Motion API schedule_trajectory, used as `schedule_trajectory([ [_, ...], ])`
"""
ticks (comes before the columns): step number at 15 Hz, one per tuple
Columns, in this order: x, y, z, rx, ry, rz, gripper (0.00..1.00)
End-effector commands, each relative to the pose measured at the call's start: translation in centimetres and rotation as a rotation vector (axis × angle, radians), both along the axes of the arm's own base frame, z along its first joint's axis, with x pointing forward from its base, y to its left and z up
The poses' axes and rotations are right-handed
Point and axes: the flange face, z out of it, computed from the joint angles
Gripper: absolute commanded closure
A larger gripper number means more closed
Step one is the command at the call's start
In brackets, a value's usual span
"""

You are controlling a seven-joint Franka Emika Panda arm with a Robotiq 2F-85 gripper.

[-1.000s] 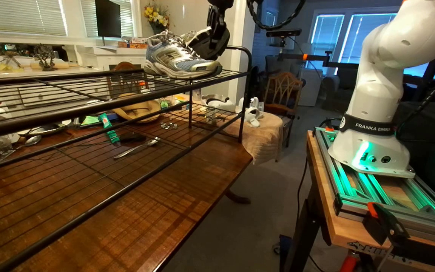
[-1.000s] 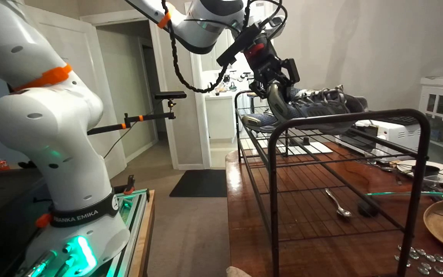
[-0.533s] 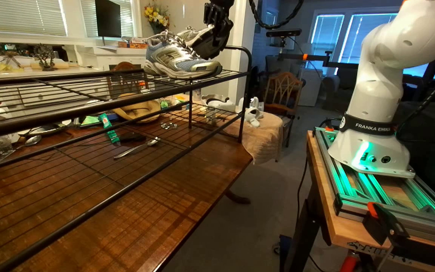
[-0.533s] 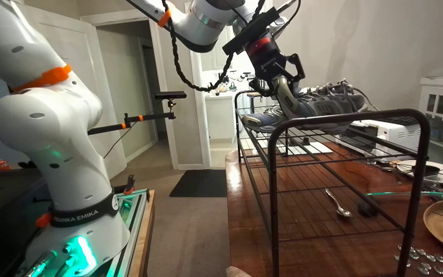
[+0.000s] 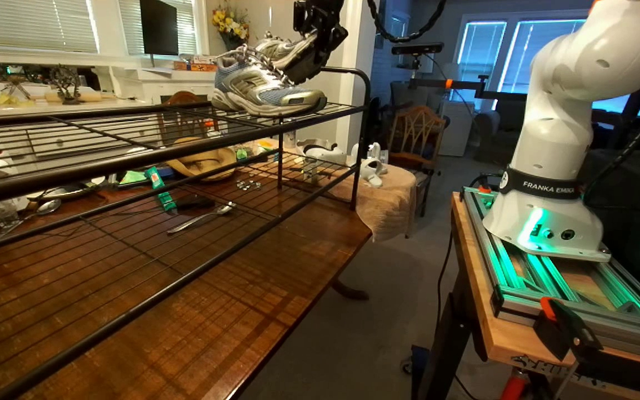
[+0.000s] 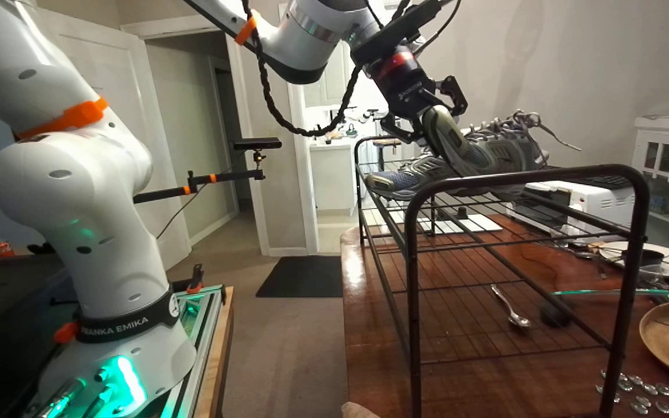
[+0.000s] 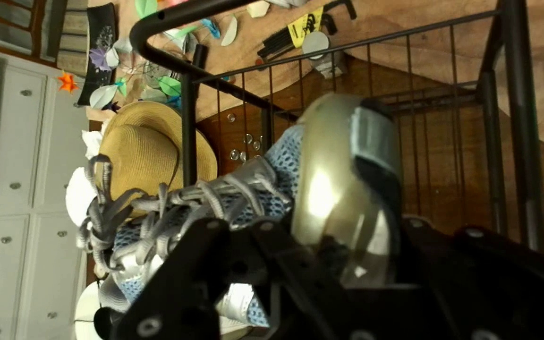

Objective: Twist the shoe on the shelf

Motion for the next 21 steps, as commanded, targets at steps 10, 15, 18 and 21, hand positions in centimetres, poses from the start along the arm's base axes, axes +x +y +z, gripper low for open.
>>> schedule_trajectory([
  [10, -2.5, 2.7, -2.6, -0.330, 0.210, 0.458, 0.05],
  [15, -2.9, 3.7, -2.9, -0.405, 0.244, 0.531, 0.00],
  [18, -2.7, 4.4, -2.0, -0.370, 0.199, 0.464, 0.00],
  [21, -2.7, 4.7, -0.4, -0.296, 0.153, 0.349, 0.00],
])
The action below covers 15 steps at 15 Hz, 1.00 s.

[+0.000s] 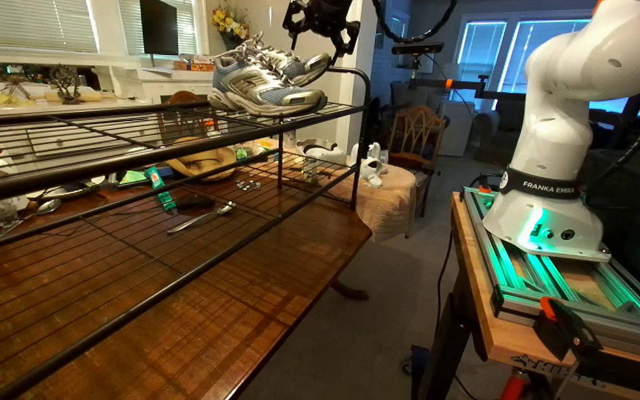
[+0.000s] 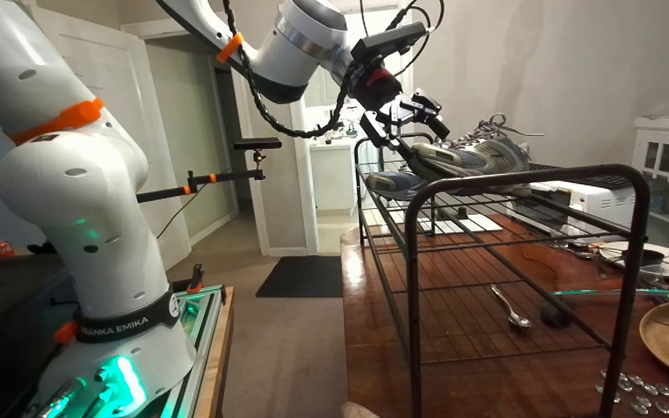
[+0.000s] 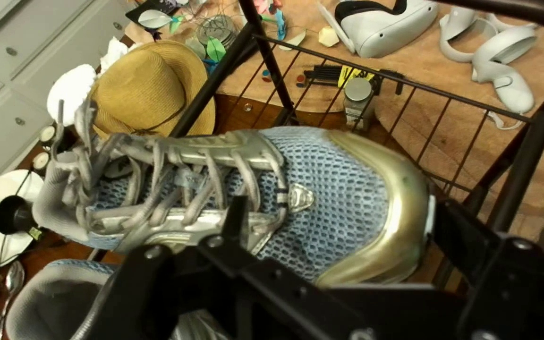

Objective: Twist the shoe on the shelf

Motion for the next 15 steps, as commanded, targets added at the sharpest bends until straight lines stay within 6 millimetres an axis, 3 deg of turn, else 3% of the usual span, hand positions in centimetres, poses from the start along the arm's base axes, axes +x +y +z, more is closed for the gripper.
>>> schedule_trajectory([
  [1, -0.3, 0.7, 2.4, 0.068, -0.049, -0.140, 0.00],
  [8, -0.4, 1.2, 5.0, 0.221, -0.120, -0.452, 0.00],
  [15, -0.6, 1.9, 4.3, 0.441, -0.223, -0.747, 0.00],
])
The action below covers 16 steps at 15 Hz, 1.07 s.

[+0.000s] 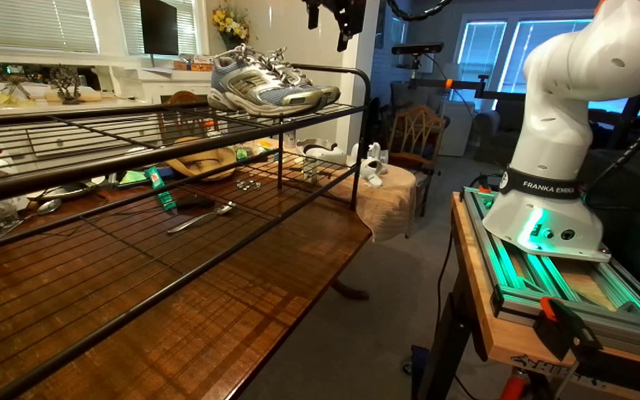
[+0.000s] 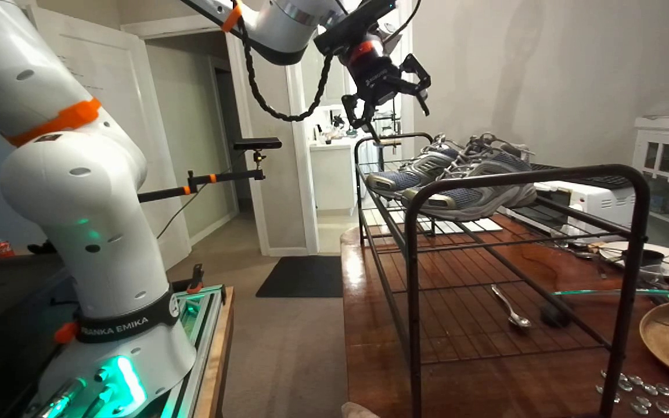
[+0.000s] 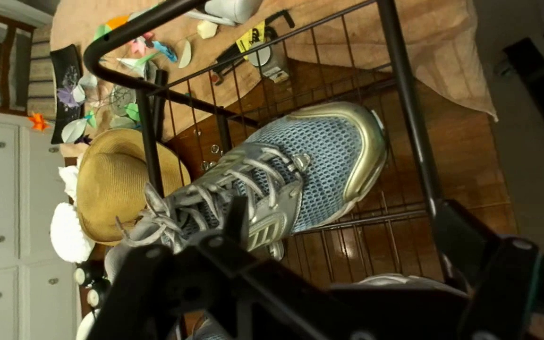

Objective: Twist the shoe on the shelf

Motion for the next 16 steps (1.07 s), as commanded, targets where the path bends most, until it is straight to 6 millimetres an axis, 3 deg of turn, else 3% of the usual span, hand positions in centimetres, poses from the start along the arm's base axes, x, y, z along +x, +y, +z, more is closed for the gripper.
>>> schedule_trajectory([
  [1, 0.1, 0.6, -1.0, 0.106, -0.045, -0.164, 0.00],
  [16, 1.0, -0.5, -0.1, 0.479, -0.254, -0.828, 0.00],
])
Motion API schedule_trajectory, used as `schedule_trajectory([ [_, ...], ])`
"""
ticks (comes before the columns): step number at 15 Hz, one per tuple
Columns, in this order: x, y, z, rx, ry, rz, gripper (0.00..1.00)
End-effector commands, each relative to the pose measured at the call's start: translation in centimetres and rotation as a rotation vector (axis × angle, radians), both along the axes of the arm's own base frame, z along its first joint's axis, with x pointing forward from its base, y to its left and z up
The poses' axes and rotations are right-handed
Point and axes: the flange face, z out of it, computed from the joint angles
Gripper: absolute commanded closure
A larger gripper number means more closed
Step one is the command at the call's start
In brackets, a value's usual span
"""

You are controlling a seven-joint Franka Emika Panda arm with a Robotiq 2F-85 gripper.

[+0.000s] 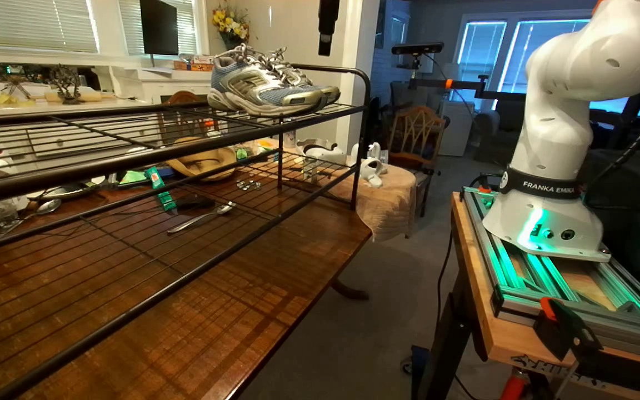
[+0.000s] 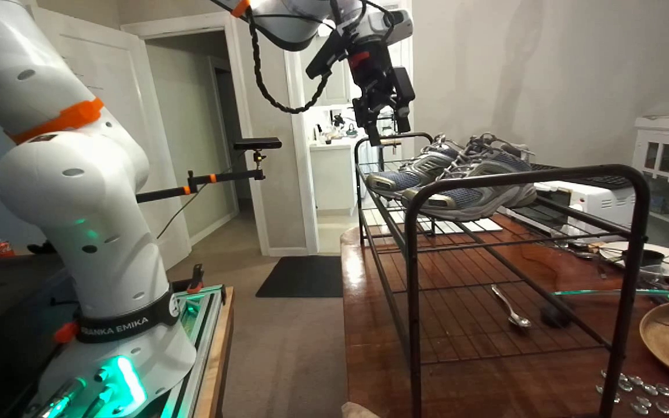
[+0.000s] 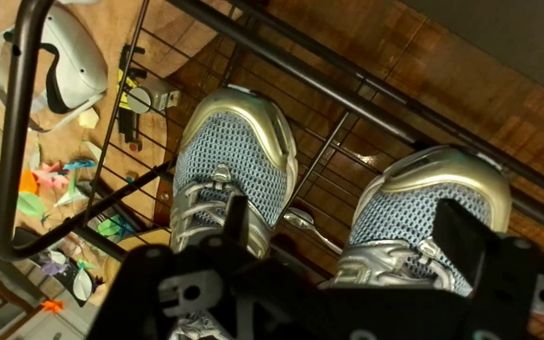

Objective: Twist the shoe on the shelf

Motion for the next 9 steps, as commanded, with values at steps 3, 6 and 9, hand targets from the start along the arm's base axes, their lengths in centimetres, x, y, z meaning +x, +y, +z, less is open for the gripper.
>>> schedule_trajectory([
  [3, 0.57, -0.46, 0.00, 0.124, -0.107, -0.255, 0.00],
  [6, 0.85, -0.58, 0.49, 0.113, -0.124, -0.262, 0.00],
  [9, 1.03, -0.65, 0.53, 0.129, -0.154, -0.314, 0.00],
])
